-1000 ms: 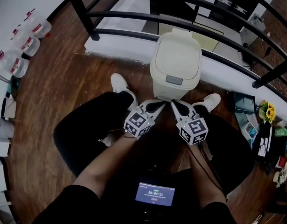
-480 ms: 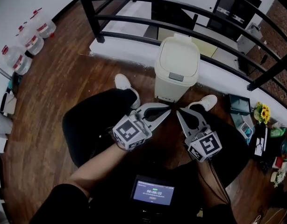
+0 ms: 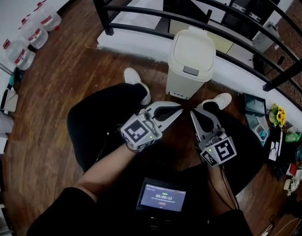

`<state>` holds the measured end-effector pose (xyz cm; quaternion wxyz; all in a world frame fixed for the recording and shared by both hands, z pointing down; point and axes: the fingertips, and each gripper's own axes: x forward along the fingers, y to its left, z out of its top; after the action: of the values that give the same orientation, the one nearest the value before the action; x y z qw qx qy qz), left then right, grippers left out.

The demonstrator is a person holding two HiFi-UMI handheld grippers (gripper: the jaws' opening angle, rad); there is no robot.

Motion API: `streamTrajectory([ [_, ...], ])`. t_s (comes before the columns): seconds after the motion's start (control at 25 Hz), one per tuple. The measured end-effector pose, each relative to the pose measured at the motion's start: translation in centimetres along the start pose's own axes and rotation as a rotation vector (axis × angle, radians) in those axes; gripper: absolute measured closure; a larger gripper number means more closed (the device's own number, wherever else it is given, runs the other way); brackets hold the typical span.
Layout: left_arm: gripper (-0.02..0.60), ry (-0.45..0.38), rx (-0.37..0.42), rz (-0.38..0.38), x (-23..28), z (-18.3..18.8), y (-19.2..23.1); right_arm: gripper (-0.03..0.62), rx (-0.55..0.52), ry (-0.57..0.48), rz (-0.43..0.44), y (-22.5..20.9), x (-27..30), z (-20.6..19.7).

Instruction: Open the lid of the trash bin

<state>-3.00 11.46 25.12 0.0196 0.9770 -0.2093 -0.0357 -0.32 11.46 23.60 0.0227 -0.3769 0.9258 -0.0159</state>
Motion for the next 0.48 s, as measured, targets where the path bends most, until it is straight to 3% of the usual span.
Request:
streamTrajectory([
  [0.16,0.543,0.003,0.021,0.002,-0.2,-0.1,0.6,0.572,-0.032,0.008,0.002,0.0,-0.1,-0.7],
  [0.48,0.543,0.044,0.051,0.003,0.1,-1.1,1.1,0.572,0.037,-0.015,-0.026,-1.5,-0.5,-1.1],
])
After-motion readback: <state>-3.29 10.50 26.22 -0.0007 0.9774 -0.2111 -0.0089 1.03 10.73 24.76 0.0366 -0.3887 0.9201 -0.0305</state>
